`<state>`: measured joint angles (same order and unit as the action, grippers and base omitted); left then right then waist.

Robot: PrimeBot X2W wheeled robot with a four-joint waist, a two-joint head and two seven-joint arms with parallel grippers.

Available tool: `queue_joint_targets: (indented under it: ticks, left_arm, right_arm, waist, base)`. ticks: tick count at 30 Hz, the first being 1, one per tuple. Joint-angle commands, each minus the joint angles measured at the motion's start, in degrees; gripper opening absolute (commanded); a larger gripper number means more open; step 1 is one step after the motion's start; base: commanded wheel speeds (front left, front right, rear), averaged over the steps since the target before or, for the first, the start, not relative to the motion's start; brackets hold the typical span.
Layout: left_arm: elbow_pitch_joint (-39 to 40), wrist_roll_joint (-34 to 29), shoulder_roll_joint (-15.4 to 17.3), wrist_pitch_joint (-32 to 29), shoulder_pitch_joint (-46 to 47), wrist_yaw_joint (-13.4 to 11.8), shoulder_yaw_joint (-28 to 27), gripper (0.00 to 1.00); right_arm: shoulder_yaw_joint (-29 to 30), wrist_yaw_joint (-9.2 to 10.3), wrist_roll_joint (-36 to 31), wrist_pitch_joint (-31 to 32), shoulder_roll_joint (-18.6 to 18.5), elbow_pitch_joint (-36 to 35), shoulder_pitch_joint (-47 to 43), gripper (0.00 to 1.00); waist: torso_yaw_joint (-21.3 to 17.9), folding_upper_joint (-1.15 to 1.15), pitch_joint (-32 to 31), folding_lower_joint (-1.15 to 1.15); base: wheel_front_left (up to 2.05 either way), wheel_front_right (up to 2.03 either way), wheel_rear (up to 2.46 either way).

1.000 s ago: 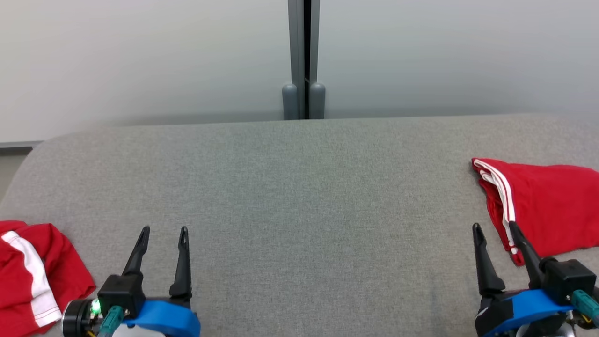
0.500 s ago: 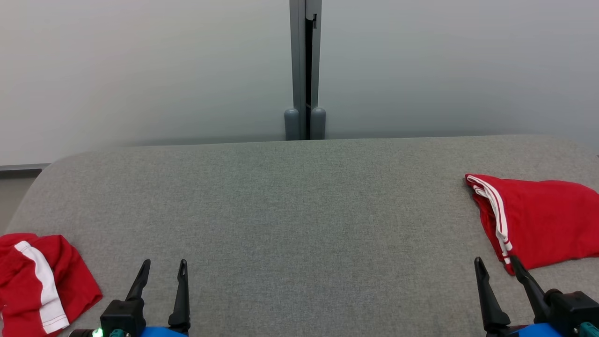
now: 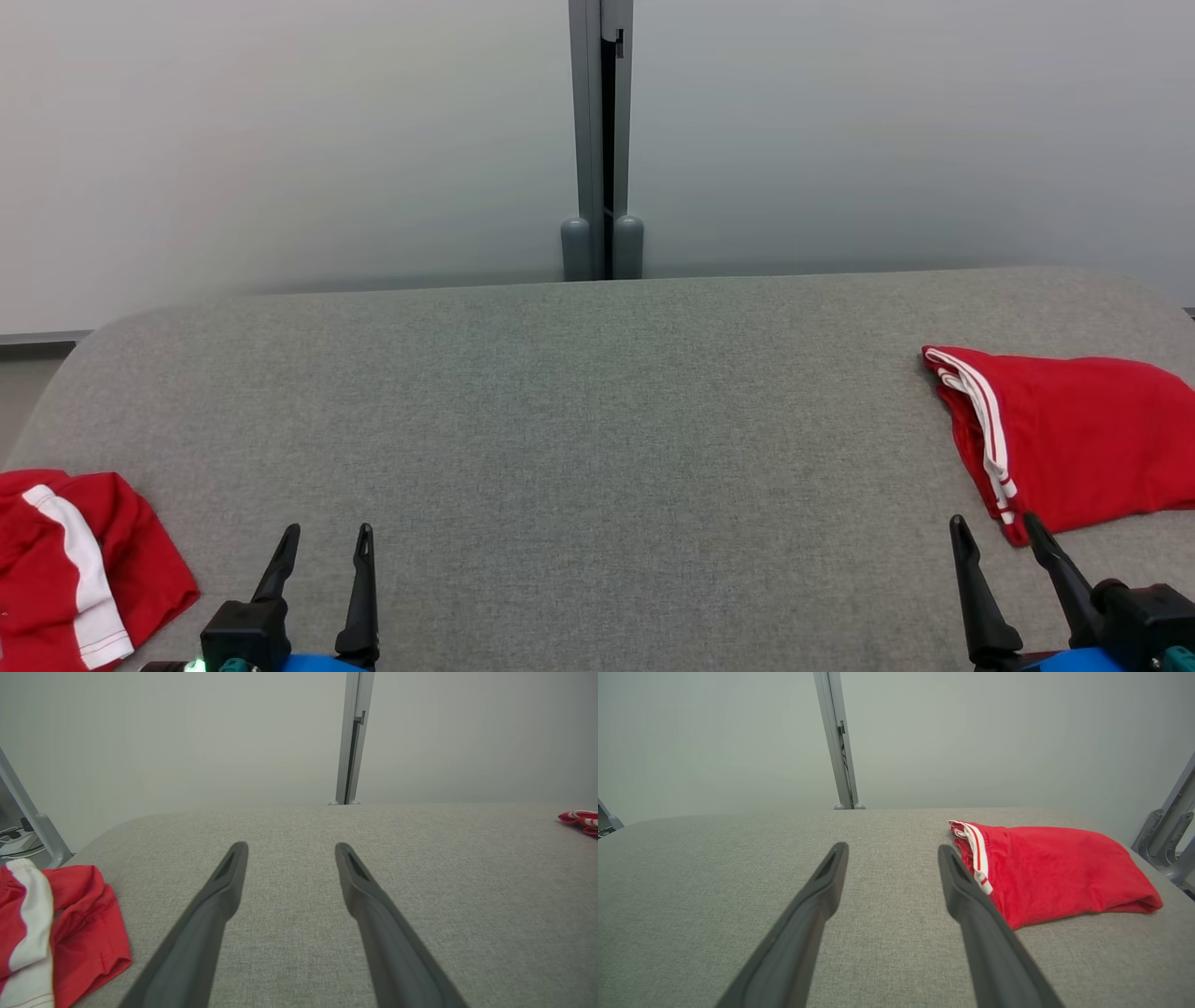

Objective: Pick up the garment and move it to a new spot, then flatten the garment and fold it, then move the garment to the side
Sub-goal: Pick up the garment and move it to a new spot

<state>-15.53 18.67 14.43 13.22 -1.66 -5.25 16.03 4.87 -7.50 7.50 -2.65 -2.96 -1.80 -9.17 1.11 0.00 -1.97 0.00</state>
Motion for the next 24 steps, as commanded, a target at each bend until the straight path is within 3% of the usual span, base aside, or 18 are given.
queue_joint_targets:
  ticks: [1,7,17,24]
  left_arm:
    - [0.0,0.2,0.3,0.1,0.6,-0.2,0.2,1.0]
    - [0.1,0.4,0.4,0.4,2.2,-0.2,-0.1,1.0]
    - [-0.6,1.1,0.5,1.0,5.9,0.3,-0.8,1.0]
    - [-1.8,1.8,0.8,1.6,6.8,-0.2,-2.7,1.0]
  right_arm:
    - [0.2,0.02,0.2,0.0,0.1,-0.4,-0.7,1.0]
    - [0.1,0.02,0.0,-0.2,0.1,-1.7,-0.5,1.0]
    - [-3.8,0.02,-0.5,1.5,0.0,-6.2,0.4,1.0]
    - [-5.7,0.02,-1.3,3.5,0.0,-8.5,1.4,1.0]
  waist:
    - [0.3,0.0,0.0,0.0]
    - [3.0,0.0,0.5,0.0]
    - [15.1,0.0,1.0,0.0]
    - [21.4,0.0,1.5,0.0]
  base:
    - [0.0,0.0,0.0]
    - [0.0,0.0,0.0]
    - [0.0,0.0,0.0]
    - [0.0,0.0,0.0]
